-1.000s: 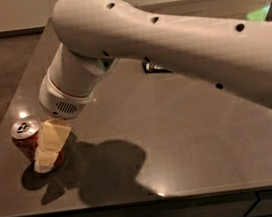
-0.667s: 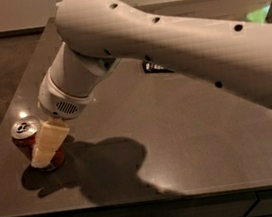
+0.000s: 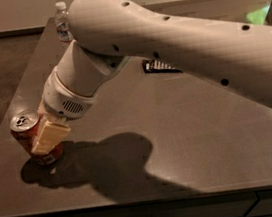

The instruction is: Knock coke can over

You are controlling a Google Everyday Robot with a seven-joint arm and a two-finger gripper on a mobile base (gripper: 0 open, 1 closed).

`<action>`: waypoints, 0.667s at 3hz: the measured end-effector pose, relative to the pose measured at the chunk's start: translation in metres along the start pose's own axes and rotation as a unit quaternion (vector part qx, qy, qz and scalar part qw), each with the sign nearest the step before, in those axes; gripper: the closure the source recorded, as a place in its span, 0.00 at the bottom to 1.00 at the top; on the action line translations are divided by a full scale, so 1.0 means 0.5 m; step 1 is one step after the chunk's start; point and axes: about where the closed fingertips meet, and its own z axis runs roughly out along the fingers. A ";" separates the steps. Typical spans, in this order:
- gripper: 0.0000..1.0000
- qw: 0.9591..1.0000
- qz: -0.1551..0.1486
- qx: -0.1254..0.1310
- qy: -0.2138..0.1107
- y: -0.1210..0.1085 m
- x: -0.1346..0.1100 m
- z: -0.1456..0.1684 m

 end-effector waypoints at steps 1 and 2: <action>0.96 1.000 -0.003 0.000 -0.009 -0.008 -0.009 -0.026; 1.00 1.000 0.007 0.020 0.018 -0.038 0.004 -0.071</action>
Offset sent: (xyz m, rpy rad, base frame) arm 0.0489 -0.0500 0.0365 -0.0929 -0.0445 -0.1076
